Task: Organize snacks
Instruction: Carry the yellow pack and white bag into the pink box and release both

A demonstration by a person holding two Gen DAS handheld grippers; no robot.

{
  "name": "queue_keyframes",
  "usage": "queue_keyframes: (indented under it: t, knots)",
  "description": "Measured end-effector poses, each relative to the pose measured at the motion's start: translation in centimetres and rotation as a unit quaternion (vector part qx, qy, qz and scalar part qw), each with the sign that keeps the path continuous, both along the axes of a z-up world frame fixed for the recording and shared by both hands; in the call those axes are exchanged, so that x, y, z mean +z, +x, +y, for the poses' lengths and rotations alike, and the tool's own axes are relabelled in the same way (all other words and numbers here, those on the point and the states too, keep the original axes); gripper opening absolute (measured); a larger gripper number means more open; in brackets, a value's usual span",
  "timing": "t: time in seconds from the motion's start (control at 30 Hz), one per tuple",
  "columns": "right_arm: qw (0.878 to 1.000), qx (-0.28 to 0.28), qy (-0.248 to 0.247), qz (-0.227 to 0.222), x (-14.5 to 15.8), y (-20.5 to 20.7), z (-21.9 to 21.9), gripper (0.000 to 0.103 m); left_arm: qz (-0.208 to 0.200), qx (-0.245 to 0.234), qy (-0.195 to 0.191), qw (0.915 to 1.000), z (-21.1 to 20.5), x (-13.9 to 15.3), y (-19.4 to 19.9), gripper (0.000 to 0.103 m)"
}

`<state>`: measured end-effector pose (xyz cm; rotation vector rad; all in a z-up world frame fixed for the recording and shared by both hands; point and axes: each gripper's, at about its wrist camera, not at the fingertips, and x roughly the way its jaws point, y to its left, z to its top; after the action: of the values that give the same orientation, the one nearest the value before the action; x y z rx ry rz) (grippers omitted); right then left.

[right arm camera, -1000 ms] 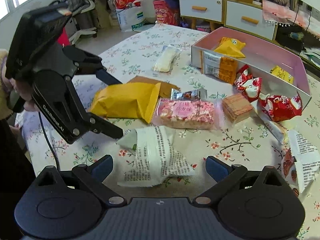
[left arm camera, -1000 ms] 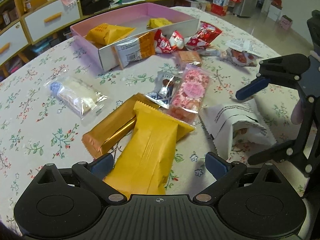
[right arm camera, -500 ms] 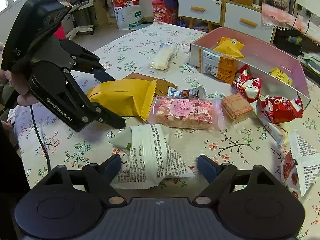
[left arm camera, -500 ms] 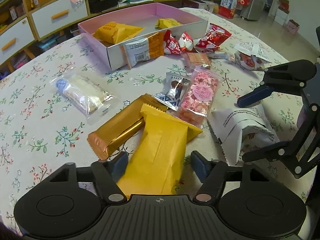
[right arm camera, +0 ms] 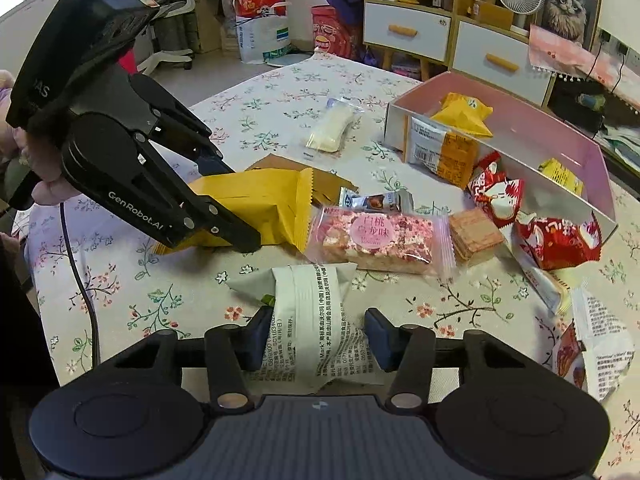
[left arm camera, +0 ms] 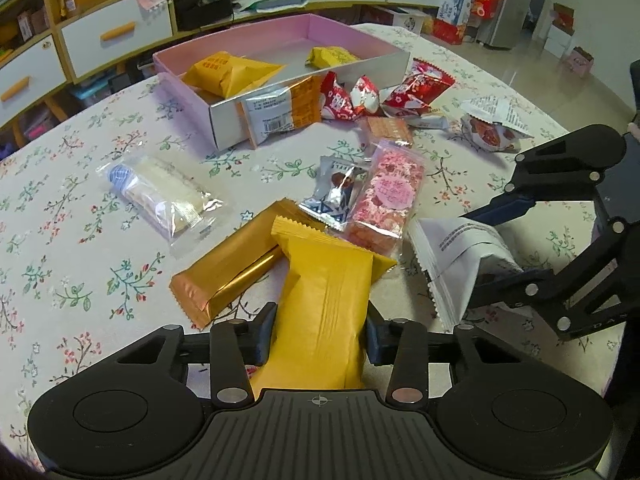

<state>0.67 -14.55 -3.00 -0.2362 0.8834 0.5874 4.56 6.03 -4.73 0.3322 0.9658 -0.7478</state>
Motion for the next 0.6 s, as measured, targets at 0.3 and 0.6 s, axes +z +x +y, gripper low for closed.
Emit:
queue_keyframes:
  t: [0.3,0.6]
  knots:
    - [1.0,-0.004,0.008,-0.008,0.8,0.0,-0.3,0.024,-0.004,-0.002,-0.013,0.9999,0.1,1.2,-0.1,0.039]
    - [0.999,-0.032,0.032,-0.03,2.7,0.9,-1.5,0.024,-0.016,0.025,-0.043,0.9987,0.6,3.2,0.8,0.039]
